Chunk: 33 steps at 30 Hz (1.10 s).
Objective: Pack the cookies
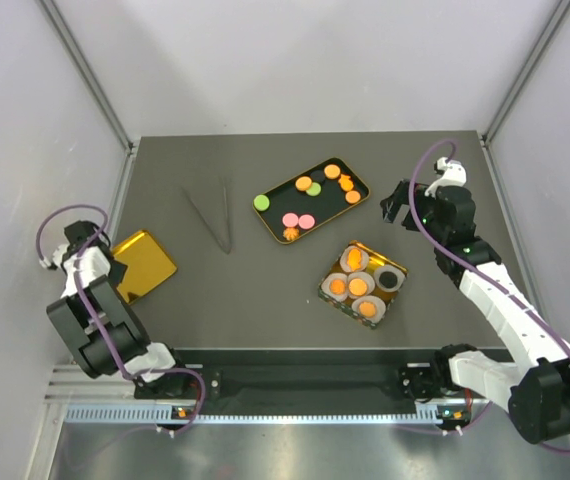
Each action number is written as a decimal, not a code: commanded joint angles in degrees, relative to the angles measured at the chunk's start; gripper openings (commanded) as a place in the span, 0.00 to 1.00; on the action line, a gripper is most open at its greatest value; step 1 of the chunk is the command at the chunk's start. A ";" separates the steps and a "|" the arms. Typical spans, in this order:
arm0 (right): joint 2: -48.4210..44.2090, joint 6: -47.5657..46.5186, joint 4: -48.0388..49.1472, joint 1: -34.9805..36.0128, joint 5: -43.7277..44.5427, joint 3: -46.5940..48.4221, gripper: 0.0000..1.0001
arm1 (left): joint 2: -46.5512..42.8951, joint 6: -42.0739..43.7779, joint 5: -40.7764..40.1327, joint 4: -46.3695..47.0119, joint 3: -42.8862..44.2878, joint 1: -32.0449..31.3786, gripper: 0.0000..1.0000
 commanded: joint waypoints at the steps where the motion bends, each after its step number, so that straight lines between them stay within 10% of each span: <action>1: -0.33 -0.51 1.32 -0.75 -0.33 1.92 1.00 | 1.45 -0.21 1.56 3.09 -0.10 1.03 0.62; 15: 0.20 -0.60 1.32 -0.75 0.02 1.83 1.00 | 8.48 0.75 1.74 5.63 1.39 2.52 0.47; 25: 0.37 -0.60 1.41 -0.75 -0.07 1.83 1.00 | 10.86 1.81 2.79 6.08 2.18 2.52 0.00; 33: 0.46 -0.42 1.41 -0.75 -0.51 1.83 1.00 | 9.28 2.95 7.79 3.44 4.99 2.35 0.00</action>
